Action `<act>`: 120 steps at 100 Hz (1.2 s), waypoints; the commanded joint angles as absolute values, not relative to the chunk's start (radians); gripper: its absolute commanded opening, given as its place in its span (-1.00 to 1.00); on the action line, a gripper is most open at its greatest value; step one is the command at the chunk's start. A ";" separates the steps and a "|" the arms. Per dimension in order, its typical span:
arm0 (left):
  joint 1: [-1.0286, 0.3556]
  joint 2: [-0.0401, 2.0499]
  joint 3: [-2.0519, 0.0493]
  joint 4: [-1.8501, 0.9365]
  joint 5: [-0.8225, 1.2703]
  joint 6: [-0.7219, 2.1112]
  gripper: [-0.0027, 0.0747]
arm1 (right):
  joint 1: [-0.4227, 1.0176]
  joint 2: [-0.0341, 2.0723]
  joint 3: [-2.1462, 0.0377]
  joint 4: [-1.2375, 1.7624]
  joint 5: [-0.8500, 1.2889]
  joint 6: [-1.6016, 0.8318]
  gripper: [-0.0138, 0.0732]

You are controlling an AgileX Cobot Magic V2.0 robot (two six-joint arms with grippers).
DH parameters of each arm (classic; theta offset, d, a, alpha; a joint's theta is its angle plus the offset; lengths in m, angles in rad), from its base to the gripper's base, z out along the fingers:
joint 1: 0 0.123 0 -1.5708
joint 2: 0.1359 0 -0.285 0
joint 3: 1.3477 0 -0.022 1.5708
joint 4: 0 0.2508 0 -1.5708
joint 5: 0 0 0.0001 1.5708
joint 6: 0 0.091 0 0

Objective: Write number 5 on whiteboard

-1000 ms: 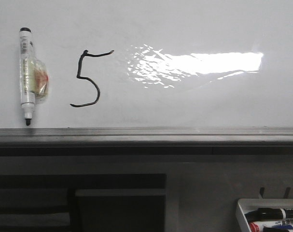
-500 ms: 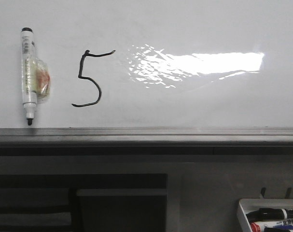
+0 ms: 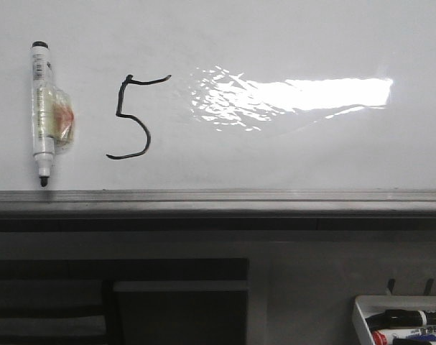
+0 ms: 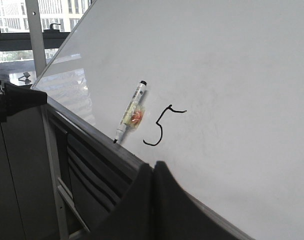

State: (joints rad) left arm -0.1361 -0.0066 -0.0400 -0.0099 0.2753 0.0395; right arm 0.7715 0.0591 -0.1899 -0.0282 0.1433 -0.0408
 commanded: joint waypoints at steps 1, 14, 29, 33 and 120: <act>-0.075 -0.033 -0.027 -0.031 0.208 0.043 -0.98 | 0.767 0.069 -0.214 -0.042 0.065 -0.045 -0.82; -0.005 -0.033 0.023 -0.031 0.246 0.043 -0.98 | 0.767 0.069 -0.214 -0.042 0.065 -0.045 -0.82; 0.022 -0.033 0.021 -0.022 0.262 0.035 -0.98 | 0.767 0.069 -0.214 -0.042 0.065 -0.045 -0.82; 0.023 -0.033 0.021 -0.022 0.262 0.035 -0.98 | 0.767 0.069 -0.214 -0.042 0.065 -0.045 -0.82; 0.023 -0.033 0.021 -0.020 0.257 0.035 -0.98 | 0.767 0.069 -0.214 -0.043 0.067 -0.045 -0.82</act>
